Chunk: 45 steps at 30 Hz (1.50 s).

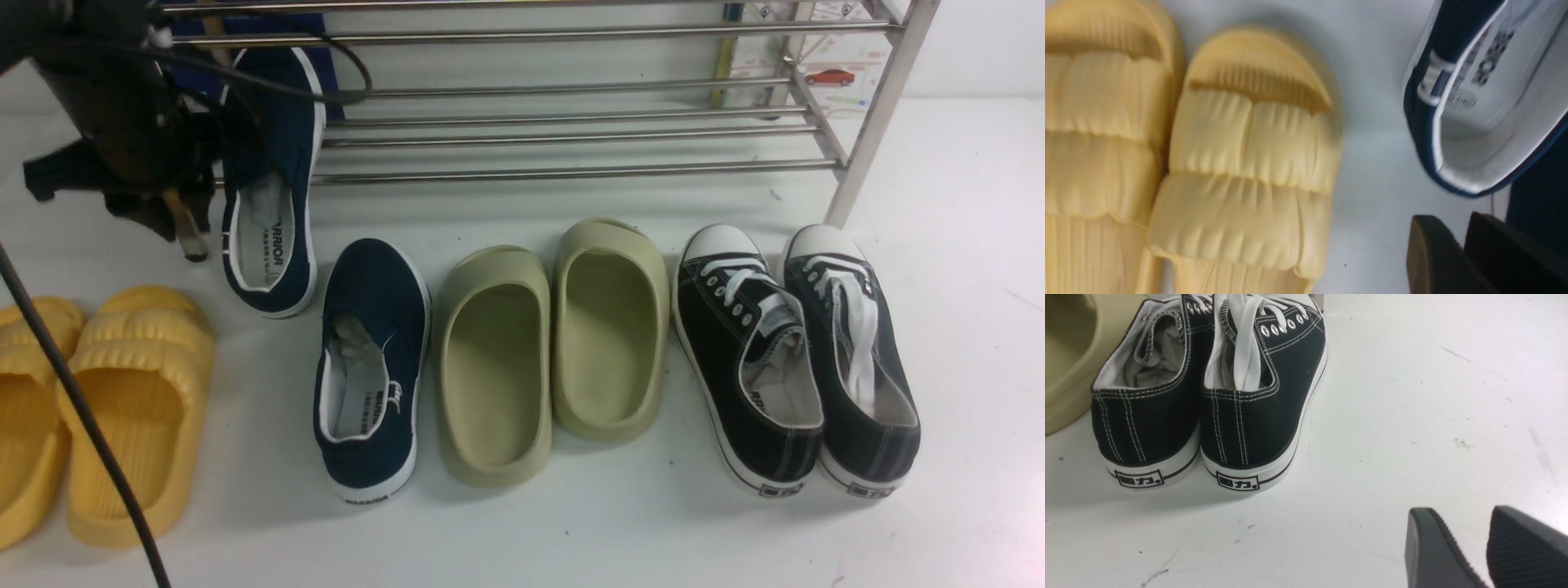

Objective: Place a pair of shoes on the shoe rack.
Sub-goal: Use the left arm to put a shoe into the shoe rack

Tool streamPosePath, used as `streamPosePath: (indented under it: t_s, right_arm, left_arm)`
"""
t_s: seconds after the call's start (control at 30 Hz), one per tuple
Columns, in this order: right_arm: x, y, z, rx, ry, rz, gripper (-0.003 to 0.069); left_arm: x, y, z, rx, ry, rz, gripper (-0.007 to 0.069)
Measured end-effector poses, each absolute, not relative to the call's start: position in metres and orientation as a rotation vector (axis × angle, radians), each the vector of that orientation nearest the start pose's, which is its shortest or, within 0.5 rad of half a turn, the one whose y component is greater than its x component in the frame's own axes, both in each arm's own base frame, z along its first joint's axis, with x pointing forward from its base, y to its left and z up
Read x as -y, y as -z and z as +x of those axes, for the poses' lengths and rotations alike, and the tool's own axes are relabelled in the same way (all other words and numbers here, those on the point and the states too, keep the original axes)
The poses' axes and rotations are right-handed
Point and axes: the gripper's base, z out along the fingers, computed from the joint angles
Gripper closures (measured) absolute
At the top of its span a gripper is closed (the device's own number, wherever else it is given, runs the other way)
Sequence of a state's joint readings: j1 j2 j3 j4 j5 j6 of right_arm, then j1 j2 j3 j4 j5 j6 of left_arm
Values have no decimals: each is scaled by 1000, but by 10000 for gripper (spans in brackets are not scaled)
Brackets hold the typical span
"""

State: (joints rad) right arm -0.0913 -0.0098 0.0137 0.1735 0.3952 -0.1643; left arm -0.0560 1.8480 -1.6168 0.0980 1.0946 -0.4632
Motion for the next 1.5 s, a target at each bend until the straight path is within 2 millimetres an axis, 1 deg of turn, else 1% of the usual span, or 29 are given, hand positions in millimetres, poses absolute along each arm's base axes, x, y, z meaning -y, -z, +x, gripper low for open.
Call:
streamPosePath:
  t_s: [0.03,0.07,0.1,0.17,0.23,0.3,0.37,0.43,0.47,0.5,0.53,0.57,0.63,0.7,0.77,0.83,0.9,0.93,0.97,1.0,1.1,1.13,1.2,1.23,1.5]
  right_arm:
    - [-1,-174,52,-1876,3,36,412]
    - [-1,-174,52,-1876,3,36,412]
    - [-1,-174,52,-1876,3,36,412]
    - [-1,-174,52,-1876,3,36,412]
    - [-1,-174,52,-1876,3,36,412]
    - [-1,-174,52,-1876,3,36,412]
    - [-1,-174,52,-1876,3,36,412]
    - [-1,-174,52,-1876,3,36,412]
    - [-1,-174,52,-1876,3,36,412]
    - [-1,-174,52,-1876,3,36,412]
    - [-1,-174,52,-1876,3,36,412]
    - [-1,-174,52,-1876,3,36,412]
    - [-1,-174,52,-1876,3,36,412]
    - [-1,-174,52,-1876,3,36,412]
    - [-1,-174,52,-1876,3,36,412]
    - [-1,-174,52,-1876,3,36,412]
    - [-1,-174,52,-1876,3,36,412]
    - [-1,-174,52,-1876,3,36,412]
    - [-1,-174,52,-1876,3,36,412]
    - [-1,-174,52,-1876,3,36,412]
    - [-1,-174,52,-1876,3,36,412]
    - [-1,-174,52,-1876,3,36,412]
    - [-1,-174,52,-1876,3,36,412]
    - [-1,-174,52,-1876,3,36,412]
    - [-1,-174,52,-1876,3,36,412]
  left_arm:
    - [14,-280,394,-2759,-9,-528,516]
    - [14,-273,392,-2775,-14,-542,557]
    - [13,-259,388,-2788,-32,-593,606]
    - [10,-250,386,-2784,-74,-630,628]
    - [6,-244,385,-2754,-124,-660,624]
    - [5,-244,388,-2723,-128,-665,600]
    - [5,-244,390,-2699,-122,-660,557]
    - [6,-245,392,-2677,-102,-655,489]
    - [6,-245,392,-2675,-98,-652,473]
    - [7,-246,394,-2661,-85,-630,402]
    - [7,-246,395,-2650,-77,-614,354]
    - [7,-246,396,-2644,-74,-609,335]
    - [7,-248,401,-2596,-44,-587,238]
    - [5,-248,407,-2543,-17,-575,174]
    - [1,-243,414,-2505,0,-572,146]
    - [-5,-234,418,-2503,3,-590,147]
    - [-8,-226,421,-2512,13,-612,172]
    - [-8,-223,423,-2512,17,-614,197]
    - [-8,-222,424,-2512,21,-605,246]
    - [-8,-222,424,-2511,21,-603,246]
    - [-7,-222,425,-2508,31,-553,445]
    - [-7,-222,426,-2506,34,-546,493]
    - [-7,-222,426,-2506,35,-535,622]
    - [-7,-222,426,-2507,34,-530,638]
    - [-7,-223,426,-2507,33,-521,638]
